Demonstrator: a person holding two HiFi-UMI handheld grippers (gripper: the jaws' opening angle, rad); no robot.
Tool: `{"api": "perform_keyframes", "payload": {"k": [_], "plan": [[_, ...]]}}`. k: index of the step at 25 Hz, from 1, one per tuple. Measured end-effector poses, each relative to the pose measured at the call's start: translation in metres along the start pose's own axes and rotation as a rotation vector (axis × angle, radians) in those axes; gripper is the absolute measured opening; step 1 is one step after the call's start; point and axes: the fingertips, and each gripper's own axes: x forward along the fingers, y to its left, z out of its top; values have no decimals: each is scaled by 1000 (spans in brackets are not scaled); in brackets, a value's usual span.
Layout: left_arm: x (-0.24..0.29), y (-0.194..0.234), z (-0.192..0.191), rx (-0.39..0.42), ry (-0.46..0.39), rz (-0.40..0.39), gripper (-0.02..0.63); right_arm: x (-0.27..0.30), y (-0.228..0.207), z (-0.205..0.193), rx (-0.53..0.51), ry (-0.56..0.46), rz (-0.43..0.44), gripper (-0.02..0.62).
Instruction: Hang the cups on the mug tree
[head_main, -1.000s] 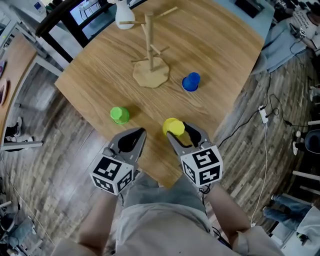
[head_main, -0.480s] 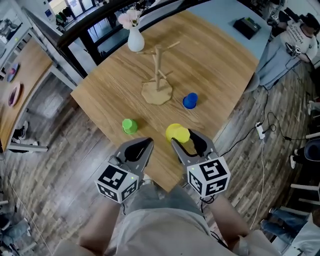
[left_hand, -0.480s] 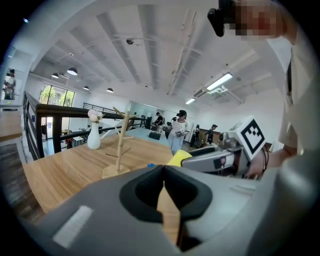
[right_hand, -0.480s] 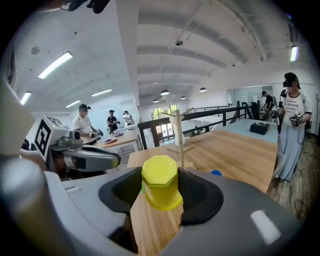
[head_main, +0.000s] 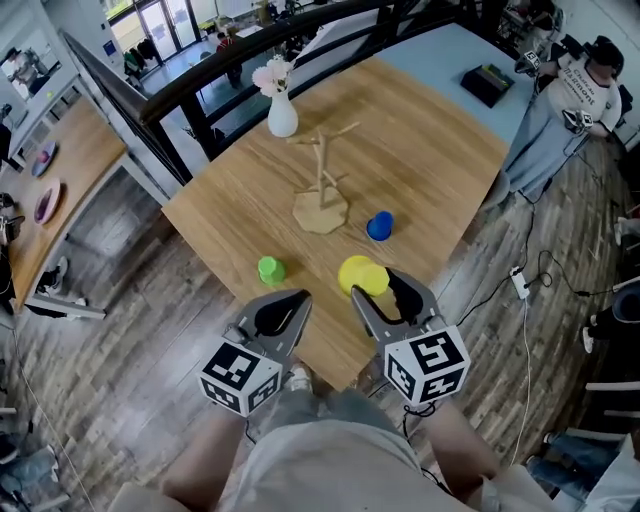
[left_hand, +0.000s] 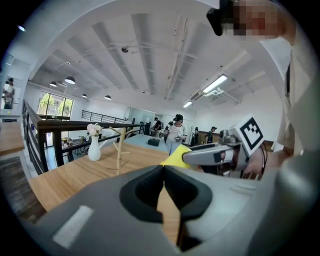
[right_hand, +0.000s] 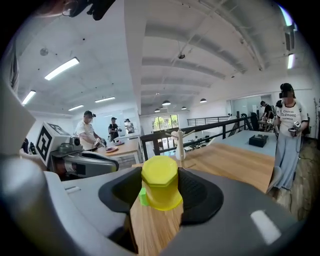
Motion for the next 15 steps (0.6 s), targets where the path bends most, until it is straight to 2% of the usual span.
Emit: {"api": "perform_keyframes", "payload": {"k": [9,15], "plan": [[-19,-3,42,44,-75,20,2,-23,15,40,-81,-62,11,232],[-26,-9,47,50,-83,33,2,-30,25,46,-110,-61,35,232]]}}
